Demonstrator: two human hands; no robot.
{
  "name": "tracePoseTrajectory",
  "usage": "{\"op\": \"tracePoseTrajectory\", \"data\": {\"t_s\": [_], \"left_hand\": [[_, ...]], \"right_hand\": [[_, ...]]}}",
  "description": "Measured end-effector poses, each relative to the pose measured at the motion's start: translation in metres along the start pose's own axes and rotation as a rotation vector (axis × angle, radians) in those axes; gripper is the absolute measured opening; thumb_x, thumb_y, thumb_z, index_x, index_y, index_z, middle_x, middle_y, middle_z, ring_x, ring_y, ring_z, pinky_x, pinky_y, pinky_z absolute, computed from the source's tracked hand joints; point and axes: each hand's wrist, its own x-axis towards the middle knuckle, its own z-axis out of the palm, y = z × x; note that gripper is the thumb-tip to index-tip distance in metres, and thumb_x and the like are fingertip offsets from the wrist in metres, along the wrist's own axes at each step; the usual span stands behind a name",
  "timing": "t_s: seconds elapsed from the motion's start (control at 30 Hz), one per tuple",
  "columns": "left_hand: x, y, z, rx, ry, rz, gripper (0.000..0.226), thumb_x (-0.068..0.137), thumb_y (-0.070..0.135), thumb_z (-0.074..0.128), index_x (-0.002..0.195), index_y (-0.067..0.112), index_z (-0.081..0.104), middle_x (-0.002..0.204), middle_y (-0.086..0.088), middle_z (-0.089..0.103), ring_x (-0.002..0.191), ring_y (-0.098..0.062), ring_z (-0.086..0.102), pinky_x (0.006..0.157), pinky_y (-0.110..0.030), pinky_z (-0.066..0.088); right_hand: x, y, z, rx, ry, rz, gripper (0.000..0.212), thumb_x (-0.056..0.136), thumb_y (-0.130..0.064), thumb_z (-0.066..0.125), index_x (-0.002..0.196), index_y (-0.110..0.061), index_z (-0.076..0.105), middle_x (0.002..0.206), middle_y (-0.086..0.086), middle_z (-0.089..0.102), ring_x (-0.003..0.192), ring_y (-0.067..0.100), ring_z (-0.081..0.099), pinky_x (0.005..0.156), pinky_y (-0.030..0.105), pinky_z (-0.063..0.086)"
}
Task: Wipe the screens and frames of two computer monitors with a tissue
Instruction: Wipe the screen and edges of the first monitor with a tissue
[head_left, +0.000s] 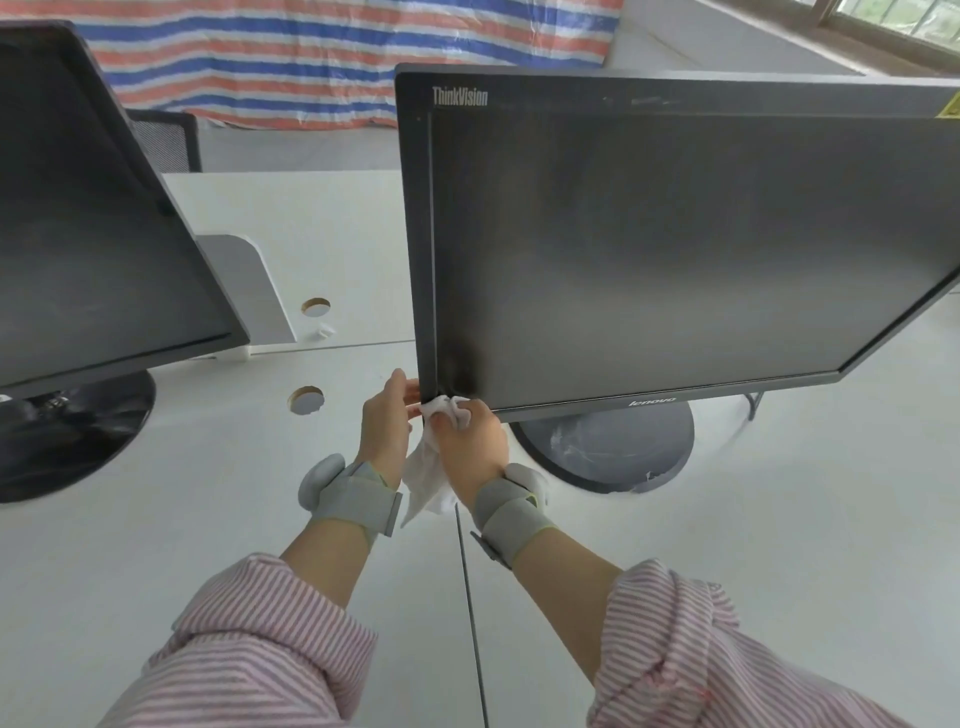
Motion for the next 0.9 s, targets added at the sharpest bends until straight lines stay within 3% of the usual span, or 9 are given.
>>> {"op": "tracePoseTrajectory", "data": {"t_s": [0.1, 0.23, 0.4, 0.47, 0.53, 0.63, 0.73, 0.83, 0.9], "left_hand": [[0.001, -0.003, 0.005, -0.017, 0.038, -0.015, 0.037, 0.101, 0.028, 0.026, 0.084, 0.018, 0.058, 0.1, -0.002, 0.059, 0.093, -0.019, 0.054, 0.086, -0.03, 0.036], [0.001, -0.006, 0.012, -0.01, 0.092, -0.013, 0.038, 0.1, 0.027, 0.027, 0.073, 0.025, 0.054, 0.083, 0.007, 0.058, 0.081, -0.012, 0.055, 0.081, -0.028, 0.035], [0.003, -0.006, 0.016, 0.002, 0.132, -0.031, 0.037, 0.099, 0.027, 0.027, 0.073, 0.023, 0.052, 0.087, 0.002, 0.06, 0.086, -0.017, 0.054, 0.074, -0.025, 0.037], [0.004, -0.008, 0.017, -0.006, 0.137, -0.042, 0.035, 0.097, 0.025, 0.028, 0.072, 0.02, 0.052, 0.08, 0.004, 0.059, 0.083, -0.019, 0.052, 0.067, -0.024, 0.038], [0.006, -0.011, 0.017, 0.009, 0.127, -0.053, 0.033, 0.096, 0.026, 0.027, 0.077, 0.015, 0.052, 0.084, -0.001, 0.059, 0.087, -0.023, 0.05, 0.076, -0.03, 0.038], [0.004, -0.01, 0.017, -0.001, 0.128, -0.065, 0.033, 0.096, 0.028, 0.027, 0.085, 0.012, 0.053, 0.096, -0.008, 0.059, 0.093, -0.026, 0.051, 0.084, -0.037, 0.039], [0.003, -0.01, 0.018, -0.027, 0.135, -0.077, 0.033, 0.096, 0.029, 0.029, 0.076, 0.017, 0.053, 0.088, -0.004, 0.059, 0.087, -0.023, 0.053, 0.085, -0.046, 0.039], [0.001, -0.01, 0.019, -0.059, 0.146, -0.081, 0.033, 0.098, 0.029, 0.031, 0.076, 0.021, 0.054, 0.079, 0.004, 0.057, 0.076, -0.014, 0.053, 0.08, -0.03, 0.036], [0.0, -0.01, 0.019, -0.071, 0.161, -0.096, 0.031, 0.097, 0.031, 0.033, 0.082, 0.019, 0.057, 0.084, 0.001, 0.059, 0.078, -0.015, 0.055, 0.082, -0.031, 0.04]], "right_hand": [[0.002, 0.007, 0.001, 0.092, 0.083, 0.028, 0.021, 0.087, -0.025, 0.052, 0.104, -0.014, 0.057, 0.081, 0.0, 0.058, 0.075, 0.022, 0.054, 0.065, 0.029, 0.042], [0.007, 0.013, -0.003, 0.161, 0.166, 0.103, 0.015, 0.084, -0.024, 0.057, 0.095, -0.015, 0.052, 0.068, -0.009, 0.05, 0.07, 0.02, 0.052, 0.065, 0.029, 0.041], [0.011, 0.016, -0.005, 0.308, 0.214, 0.25, 0.029, 0.078, -0.02, 0.064, 0.093, -0.014, 0.04, 0.068, -0.007, 0.044, 0.06, 0.016, 0.047, 0.065, 0.03, 0.04], [0.013, 0.015, -0.005, 0.309, 0.212, 0.326, 0.023, 0.073, -0.02, 0.064, 0.08, -0.011, 0.044, 0.059, -0.002, 0.04, 0.053, 0.02, 0.04, 0.056, 0.027, 0.036], [0.011, 0.011, -0.004, 0.33, 0.176, 0.405, 0.024, 0.074, -0.023, 0.063, 0.066, -0.007, 0.047, 0.057, 0.002, 0.045, 0.056, 0.022, 0.044, 0.057, 0.028, 0.041], [0.01, 0.008, -0.003, 0.345, 0.124, 0.454, 0.023, 0.081, -0.029, 0.059, 0.075, -0.009, 0.049, 0.069, 0.004, 0.053, 0.076, 0.027, 0.054, 0.073, 0.034, 0.047], [0.01, 0.006, 0.0, 0.305, 0.099, 0.415, 0.024, 0.083, -0.03, 0.058, 0.083, -0.006, 0.055, 0.074, 0.008, 0.057, 0.081, 0.03, 0.056, 0.076, 0.036, 0.048], [0.011, 0.002, 0.006, 0.295, 0.064, 0.376, 0.029, 0.083, -0.029, 0.058, 0.093, -0.002, 0.062, 0.081, 0.011, 0.059, 0.084, 0.031, 0.06, 0.071, 0.034, 0.046], [0.011, 0.001, 0.008, 0.298, 0.047, 0.371, 0.025, 0.083, -0.027, 0.058, 0.085, -0.003, 0.06, 0.078, 0.01, 0.059, 0.079, 0.028, 0.057, 0.068, 0.031, 0.043]]}}
